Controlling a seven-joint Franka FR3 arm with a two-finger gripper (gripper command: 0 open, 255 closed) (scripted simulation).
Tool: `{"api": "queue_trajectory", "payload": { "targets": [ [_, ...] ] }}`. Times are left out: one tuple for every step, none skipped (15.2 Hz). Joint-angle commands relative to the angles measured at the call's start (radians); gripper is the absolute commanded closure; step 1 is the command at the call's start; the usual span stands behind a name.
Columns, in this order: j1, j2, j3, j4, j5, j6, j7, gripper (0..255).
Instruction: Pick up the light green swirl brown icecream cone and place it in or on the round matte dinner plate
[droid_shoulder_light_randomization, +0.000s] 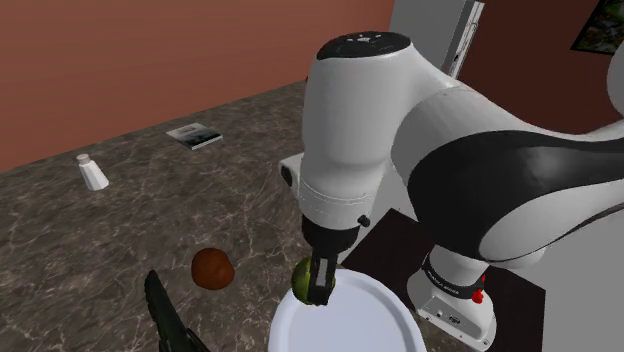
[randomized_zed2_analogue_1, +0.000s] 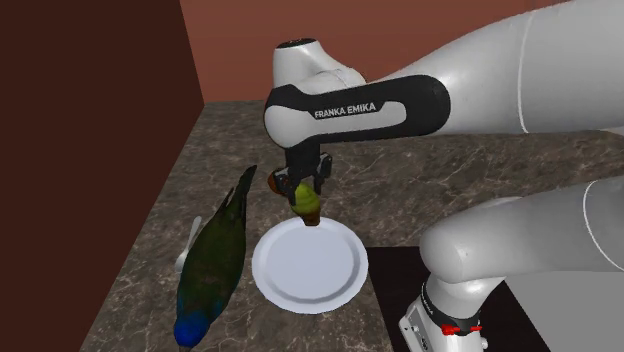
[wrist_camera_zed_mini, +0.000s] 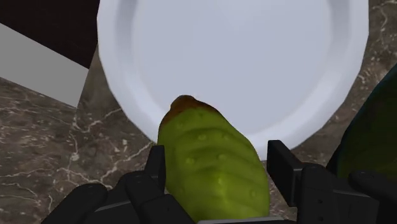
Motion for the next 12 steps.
{"api": "queue_trajectory", "payload": {
  "targets": [
    [0.043,-0.058,0.01,-0.02,0.031,-0.036,0.032,255],
    [0.065,-0.084,0.017,-0.028,0.046,-0.052,0.05,255],
    [0.097,-0.121,0.028,-0.038,0.069,-0.077,0.078,255],
    [0.099,-0.118,0.034,-0.049,0.073,-0.063,0.078,255],
    [0.1,-0.115,0.04,-0.059,0.078,-0.049,0.078,255],
    [0.101,-0.111,0.047,-0.07,0.083,-0.035,0.078,255],
    [0.101,-0.107,0.053,-0.08,0.088,-0.02,0.078,255],
    [0.102,-0.102,0.06,-0.09,0.092,-0.005,0.078,255],
    [0.102,-0.098,0.067,-0.1,0.097,0.009,0.077,255],
    [0.103,-0.093,0.074,-0.11,0.102,0.024,0.077,255],
    [0.103,-0.087,0.081,-0.12,0.107,0.04,0.077,255],
    [0.103,-0.081,0.088,-0.129,0.112,0.055,0.077,255]
  ]
}}
